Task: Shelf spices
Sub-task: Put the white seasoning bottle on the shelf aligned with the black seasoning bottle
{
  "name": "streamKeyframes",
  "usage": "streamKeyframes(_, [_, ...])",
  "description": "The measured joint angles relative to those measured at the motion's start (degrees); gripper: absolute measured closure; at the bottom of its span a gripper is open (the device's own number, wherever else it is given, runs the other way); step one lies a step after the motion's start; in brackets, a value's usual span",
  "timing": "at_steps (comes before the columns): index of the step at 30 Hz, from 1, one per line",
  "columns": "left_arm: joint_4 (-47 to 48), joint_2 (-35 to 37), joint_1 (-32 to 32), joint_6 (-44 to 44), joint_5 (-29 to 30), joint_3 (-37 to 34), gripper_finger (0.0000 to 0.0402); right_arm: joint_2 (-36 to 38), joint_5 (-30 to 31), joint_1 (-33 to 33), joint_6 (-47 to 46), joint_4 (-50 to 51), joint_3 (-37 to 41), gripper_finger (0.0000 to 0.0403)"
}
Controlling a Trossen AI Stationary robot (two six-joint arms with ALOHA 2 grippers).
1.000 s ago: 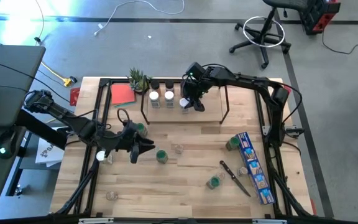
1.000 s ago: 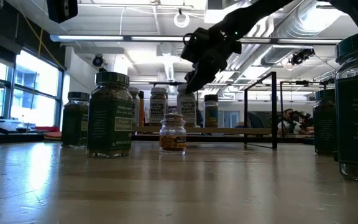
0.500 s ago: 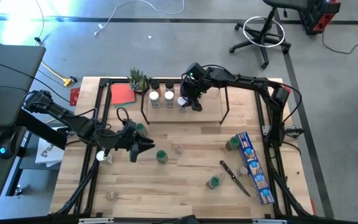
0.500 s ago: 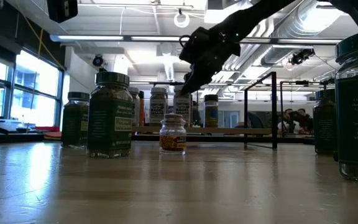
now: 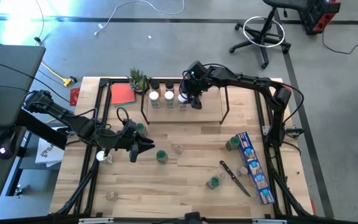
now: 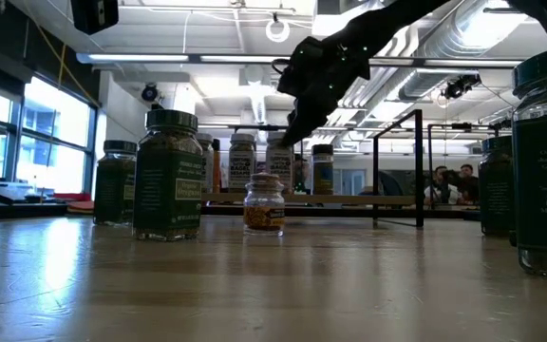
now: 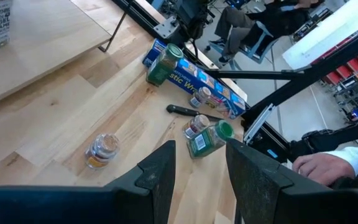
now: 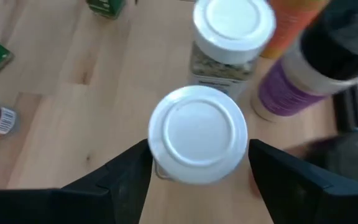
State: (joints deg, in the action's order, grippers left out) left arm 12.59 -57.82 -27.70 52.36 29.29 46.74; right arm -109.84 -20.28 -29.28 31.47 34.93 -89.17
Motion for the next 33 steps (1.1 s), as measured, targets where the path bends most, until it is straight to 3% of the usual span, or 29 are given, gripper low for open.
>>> streamKeyframes(15, [0.0,0.0,0.0,0.1,0.0,0.0,0.0266,1.3,0.6,0.5,0.0,2.9,-0.1,0.0142])
streamKeyframes(25, [-0.4,0.0,0.0,0.1,0.0,0.0,0.0266,1.6,3.9,0.7,-2.8,12.6,-8.8,0.0142])
streamKeyframes(33, [-0.4,0.0,0.0,0.1,0.0,0.0,0.0266,1.5,0.8,2.1,-3.1,12.6,-12.8,0.0142])
